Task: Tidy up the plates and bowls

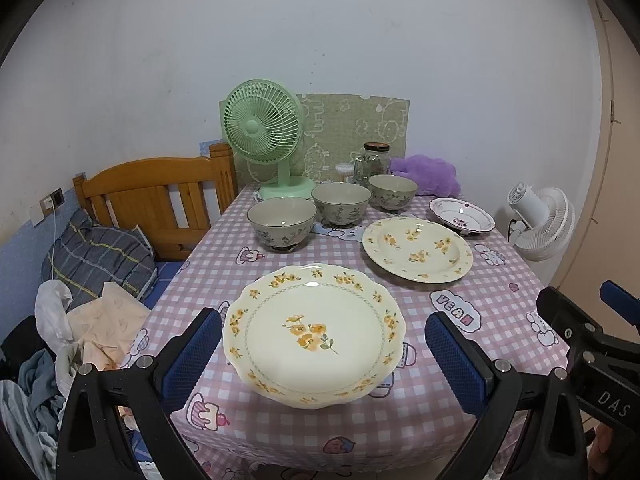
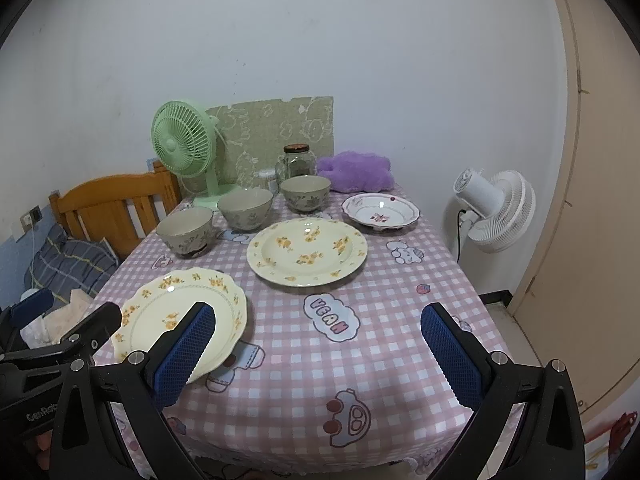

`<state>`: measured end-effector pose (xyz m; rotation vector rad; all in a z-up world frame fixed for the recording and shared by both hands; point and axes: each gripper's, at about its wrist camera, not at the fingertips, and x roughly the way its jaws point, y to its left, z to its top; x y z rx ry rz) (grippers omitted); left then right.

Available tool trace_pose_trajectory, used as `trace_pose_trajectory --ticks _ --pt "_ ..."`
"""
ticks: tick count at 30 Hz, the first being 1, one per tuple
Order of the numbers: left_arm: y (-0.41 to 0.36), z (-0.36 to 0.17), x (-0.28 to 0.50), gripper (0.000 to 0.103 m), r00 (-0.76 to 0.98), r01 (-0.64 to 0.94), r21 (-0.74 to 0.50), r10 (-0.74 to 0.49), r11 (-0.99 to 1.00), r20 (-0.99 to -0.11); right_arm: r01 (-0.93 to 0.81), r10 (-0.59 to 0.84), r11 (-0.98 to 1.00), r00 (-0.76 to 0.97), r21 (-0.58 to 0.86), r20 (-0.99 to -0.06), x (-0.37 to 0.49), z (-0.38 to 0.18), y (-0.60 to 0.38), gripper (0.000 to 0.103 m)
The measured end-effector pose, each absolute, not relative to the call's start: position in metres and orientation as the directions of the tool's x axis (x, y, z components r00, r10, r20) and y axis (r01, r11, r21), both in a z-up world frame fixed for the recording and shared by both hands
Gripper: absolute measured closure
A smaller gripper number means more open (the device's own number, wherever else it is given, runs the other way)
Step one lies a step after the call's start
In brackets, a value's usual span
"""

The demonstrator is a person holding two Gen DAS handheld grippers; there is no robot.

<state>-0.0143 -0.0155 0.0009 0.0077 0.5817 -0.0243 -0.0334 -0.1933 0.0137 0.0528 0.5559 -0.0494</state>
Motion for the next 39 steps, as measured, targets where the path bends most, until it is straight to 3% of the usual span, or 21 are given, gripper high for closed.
trace_pose_trajectory --ticks 39 --pt "0.007 -0.007 0.011 0.002 0.806 0.004 -0.007 -0.007 1.0 -0.592 0.047 -0.013 0.998 0.811 0.042 -0.585 -0.006 0.007 -0.174 0.0"
